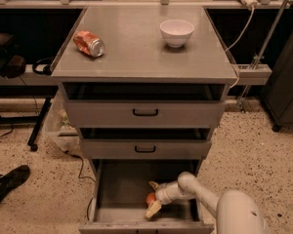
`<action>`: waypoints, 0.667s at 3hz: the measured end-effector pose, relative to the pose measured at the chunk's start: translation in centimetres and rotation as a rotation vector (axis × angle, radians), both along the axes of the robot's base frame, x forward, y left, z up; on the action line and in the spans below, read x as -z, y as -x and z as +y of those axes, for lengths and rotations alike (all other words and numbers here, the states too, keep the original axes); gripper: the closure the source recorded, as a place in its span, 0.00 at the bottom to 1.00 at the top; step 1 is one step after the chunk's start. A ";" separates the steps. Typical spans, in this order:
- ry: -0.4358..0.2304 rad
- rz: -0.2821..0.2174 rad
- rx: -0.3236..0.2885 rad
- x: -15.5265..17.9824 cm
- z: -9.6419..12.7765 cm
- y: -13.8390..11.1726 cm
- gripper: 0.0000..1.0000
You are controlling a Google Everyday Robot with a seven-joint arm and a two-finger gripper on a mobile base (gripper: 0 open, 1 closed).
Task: Place orange into bottom drawer
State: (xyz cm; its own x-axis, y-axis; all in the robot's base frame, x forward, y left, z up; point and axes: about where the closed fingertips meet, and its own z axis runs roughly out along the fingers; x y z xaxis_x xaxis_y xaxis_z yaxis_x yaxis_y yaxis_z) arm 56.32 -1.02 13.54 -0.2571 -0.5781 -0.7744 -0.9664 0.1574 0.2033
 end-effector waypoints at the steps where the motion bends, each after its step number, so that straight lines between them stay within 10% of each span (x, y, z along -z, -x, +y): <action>1: -0.019 0.008 0.013 -1.6 -2.1 -1.0 0.00; 2: -0.001 0.019 0.009 -4.4 -4.8 -2.2 0.00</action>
Offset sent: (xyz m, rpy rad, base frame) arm 0.0546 -0.0936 0.1050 -0.0465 0.0162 -0.0066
